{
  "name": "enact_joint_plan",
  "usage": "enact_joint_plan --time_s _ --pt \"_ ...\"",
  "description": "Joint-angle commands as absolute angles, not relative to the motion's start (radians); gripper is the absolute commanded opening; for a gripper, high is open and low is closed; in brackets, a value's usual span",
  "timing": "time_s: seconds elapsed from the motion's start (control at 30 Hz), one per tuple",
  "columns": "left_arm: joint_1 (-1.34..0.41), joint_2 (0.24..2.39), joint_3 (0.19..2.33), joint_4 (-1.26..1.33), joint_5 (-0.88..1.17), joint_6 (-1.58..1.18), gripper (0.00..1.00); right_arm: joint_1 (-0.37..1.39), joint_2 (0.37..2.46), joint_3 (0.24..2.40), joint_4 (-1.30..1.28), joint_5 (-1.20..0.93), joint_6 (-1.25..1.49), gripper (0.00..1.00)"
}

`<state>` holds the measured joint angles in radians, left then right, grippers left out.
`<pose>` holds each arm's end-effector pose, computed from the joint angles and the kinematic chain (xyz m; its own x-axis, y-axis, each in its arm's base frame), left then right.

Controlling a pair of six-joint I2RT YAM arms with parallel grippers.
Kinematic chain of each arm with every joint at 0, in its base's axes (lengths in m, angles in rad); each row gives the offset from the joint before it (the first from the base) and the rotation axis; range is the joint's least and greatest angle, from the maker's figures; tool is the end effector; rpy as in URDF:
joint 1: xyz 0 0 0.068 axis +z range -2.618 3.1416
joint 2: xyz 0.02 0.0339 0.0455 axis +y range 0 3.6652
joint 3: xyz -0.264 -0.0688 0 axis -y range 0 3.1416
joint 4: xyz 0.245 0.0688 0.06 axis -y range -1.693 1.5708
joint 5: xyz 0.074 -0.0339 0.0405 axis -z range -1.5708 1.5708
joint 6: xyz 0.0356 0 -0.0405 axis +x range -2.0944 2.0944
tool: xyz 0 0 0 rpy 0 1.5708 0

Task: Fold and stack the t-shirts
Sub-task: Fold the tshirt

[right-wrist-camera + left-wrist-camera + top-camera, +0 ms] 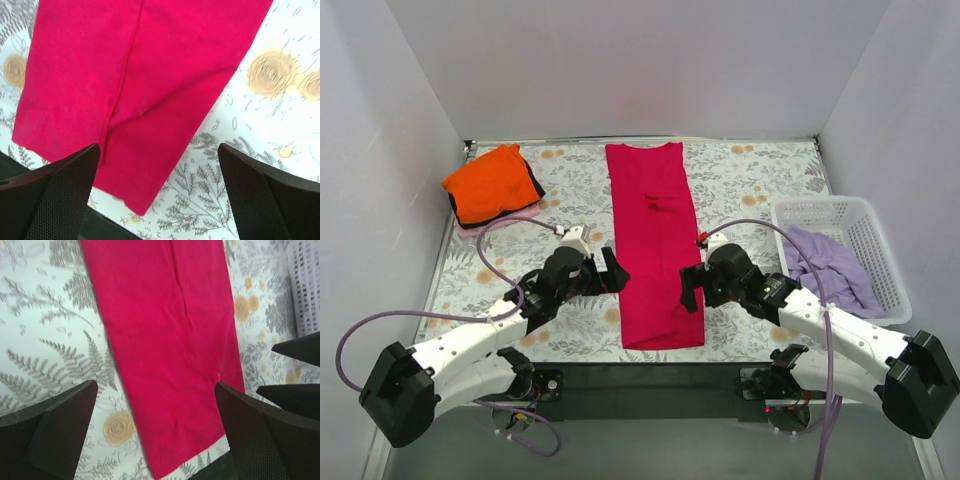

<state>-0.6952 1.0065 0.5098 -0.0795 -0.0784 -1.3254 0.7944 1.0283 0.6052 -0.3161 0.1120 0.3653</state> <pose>0.1666 -0.1353 0.2129 -0.6722 -0.6987 -0.2451 -0.2630 0.5347 -0.8031 0.1518 0.1489 0.2200 -0.6735 -0.1791 -0.7171 -0.4395 0.8771 0.1937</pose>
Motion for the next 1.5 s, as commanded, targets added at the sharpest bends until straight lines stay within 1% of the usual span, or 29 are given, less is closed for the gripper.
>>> enact_joint_plan --time_s 0.0,0.1,0.2,0.33,0.5,0.63,0.83,0.9,0.93,1.03,1.2,1.27,1.33,1.43,1.47 --pt "-0.732 0.936 0.456 -0.184 -0.074 -1.429 0.97 0.802 0.989 0.575 -0.353 0.035 0.41 0.92" --pt "-0.759 0.896 0.413 -0.178 -0.002 -1.509 0.97 0.802 0.98 0.545 -0.371 -0.024 0.431 0.9" --pt "-0.843 0.887 0.373 -0.178 0.029 -1.571 0.97 0.816 0.976 0.506 -0.385 -0.071 0.457 0.89" --pt "-0.908 0.891 0.328 -0.176 0.043 -1.627 0.97 0.856 0.956 0.466 -0.4 -0.104 0.505 0.88" --pt "-0.982 0.917 0.307 -0.173 0.017 -1.667 0.96 0.896 0.898 0.433 -0.46 -0.068 0.557 0.87" --pt "-0.986 0.942 0.279 -0.14 0.018 -1.684 0.94 0.896 0.865 0.414 -0.446 -0.057 0.572 0.85" --pt "-1.011 0.982 0.258 -0.087 0.026 -1.707 0.86 0.9 0.882 0.397 -0.433 -0.034 0.578 0.8" --pt "-1.017 0.986 0.256 -0.077 0.034 -1.713 0.81 0.902 0.879 0.393 -0.414 -0.041 0.591 0.75" --pt "-1.02 0.986 0.256 -0.074 0.035 -1.716 0.75 0.902 0.876 0.385 -0.405 -0.047 0.598 0.73" --pt "-1.035 0.994 0.261 -0.078 0.038 -1.717 0.7 0.905 0.876 0.376 -0.382 -0.051 0.606 0.69" --pt "-1.057 1.025 0.259 -0.101 0.043 -1.726 0.67 0.911 0.882 0.373 -0.365 -0.052 0.615 0.61" --pt "-1.063 1.031 0.259 -0.101 0.044 -1.733 0.64 0.914 0.882 0.367 -0.356 -0.055 0.621 0.57" --pt "-1.075 1.042 0.262 -0.101 0.041 -1.735 0.63 0.917 0.887 0.367 -0.35 -0.055 0.623 0.55" --pt "-1.086 1.054 0.265 -0.103 0.035 -1.741 0.58 0.925 0.894 0.362 -0.336 -0.055 0.632 0.52" --pt "-1.086 1.058 0.262 -0.103 0.034 -1.743 0.55 0.931 0.897 0.359 -0.324 -0.055 0.637 0.49"
